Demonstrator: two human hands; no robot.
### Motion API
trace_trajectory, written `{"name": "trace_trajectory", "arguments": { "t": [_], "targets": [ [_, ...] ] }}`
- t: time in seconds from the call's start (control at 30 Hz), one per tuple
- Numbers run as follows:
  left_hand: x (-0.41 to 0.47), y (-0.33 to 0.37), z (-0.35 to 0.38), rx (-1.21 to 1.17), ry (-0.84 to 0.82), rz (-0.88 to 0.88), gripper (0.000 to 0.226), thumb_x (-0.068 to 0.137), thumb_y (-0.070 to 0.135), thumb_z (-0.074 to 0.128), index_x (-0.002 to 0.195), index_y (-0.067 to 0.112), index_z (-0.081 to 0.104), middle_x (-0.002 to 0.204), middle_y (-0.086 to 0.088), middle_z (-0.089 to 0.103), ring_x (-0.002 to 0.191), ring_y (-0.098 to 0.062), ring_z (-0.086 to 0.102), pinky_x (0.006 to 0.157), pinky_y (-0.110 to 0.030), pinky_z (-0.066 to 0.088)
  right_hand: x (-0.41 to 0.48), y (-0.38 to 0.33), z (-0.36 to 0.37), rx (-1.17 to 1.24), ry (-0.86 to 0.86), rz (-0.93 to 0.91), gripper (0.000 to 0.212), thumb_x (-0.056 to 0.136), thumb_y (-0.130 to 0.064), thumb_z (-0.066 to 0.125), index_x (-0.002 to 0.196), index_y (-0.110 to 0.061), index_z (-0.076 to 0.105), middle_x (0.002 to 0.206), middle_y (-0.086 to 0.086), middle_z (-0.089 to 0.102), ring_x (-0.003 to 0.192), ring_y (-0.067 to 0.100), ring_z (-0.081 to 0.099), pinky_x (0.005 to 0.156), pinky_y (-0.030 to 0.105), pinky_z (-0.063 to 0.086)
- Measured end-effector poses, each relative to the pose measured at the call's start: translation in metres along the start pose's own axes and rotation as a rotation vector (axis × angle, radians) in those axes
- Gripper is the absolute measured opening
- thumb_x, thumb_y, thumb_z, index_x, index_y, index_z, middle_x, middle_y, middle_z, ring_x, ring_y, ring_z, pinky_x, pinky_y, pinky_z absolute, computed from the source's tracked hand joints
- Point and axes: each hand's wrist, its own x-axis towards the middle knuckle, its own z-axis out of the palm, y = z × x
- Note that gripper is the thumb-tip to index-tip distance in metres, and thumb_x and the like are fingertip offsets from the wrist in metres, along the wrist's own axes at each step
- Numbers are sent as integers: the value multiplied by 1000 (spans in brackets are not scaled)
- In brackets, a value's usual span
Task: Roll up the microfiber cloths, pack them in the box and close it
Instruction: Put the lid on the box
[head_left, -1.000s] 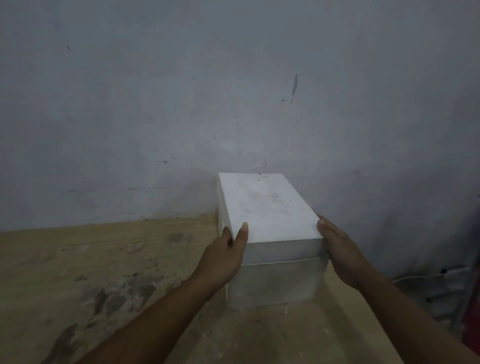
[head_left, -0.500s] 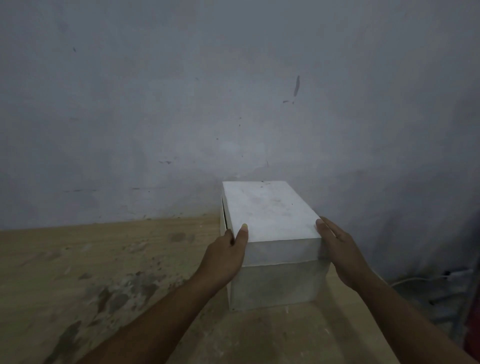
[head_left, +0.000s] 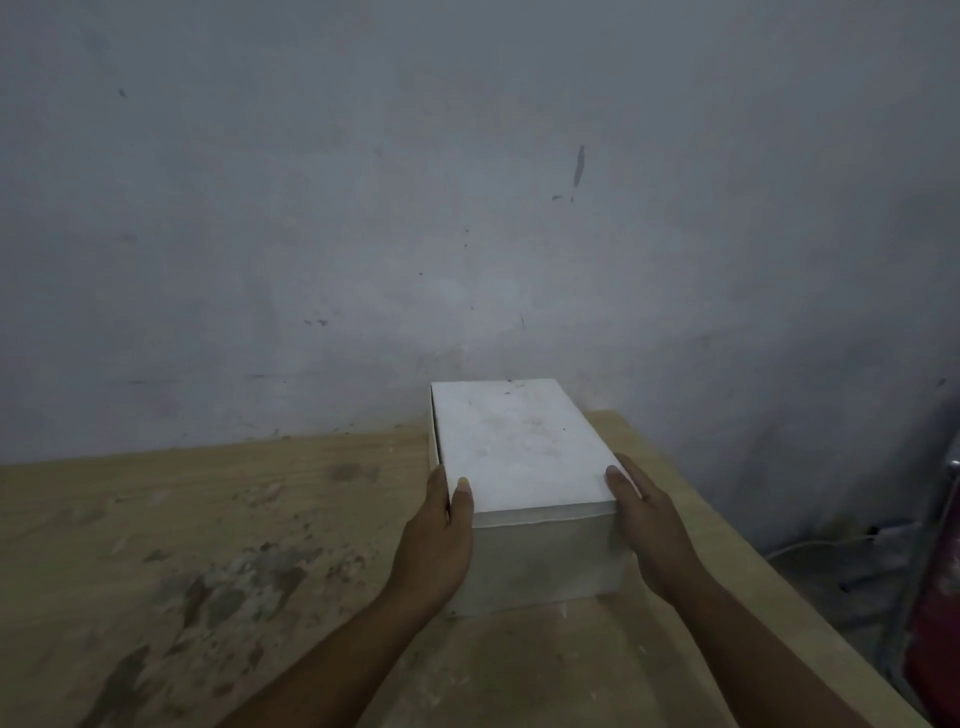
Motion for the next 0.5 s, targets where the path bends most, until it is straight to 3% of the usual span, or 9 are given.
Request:
{"name": "trace_trajectory", "arguments": {
  "t": [0.1,0.27,0.4,0.5],
  "targets": [
    [-2,-7,-9,-6,39,-18,57,100,48,24,152,26,20,154,7,33,140,-18,36,109,-27,27,-9,-2,11,4,-11,-7,46,98,-41,45,142,-27,43,129,-10,48,114,13,47,98,34,41],
    [-11,-24,-50,-18,100,-50,56,100,48,25,152,27,22,154,7,33,140,-18,36,112,-31,28,-24,-3,51,-12,-57,-28,50,94,-52,46,140,-34,45,142,-7,51,124,18,51,105,47,44],
    [-23,-36,-94,-5,170,-70,54,101,44,26,151,24,24,155,5,32,141,-18,34,112,-29,26,-40,-16,97,9,-110,-46,47,97,-46,44,141,-30,45,140,-8,52,121,17,52,101,39,45],
    [-32,-45,-127,24,216,-85,51,102,42,25,150,25,26,154,3,34,139,-20,36,111,-30,28,-52,-25,131,5,-161,-57,49,97,-46,43,144,-30,41,143,-4,50,124,19,51,103,42,45]
  ]
}}
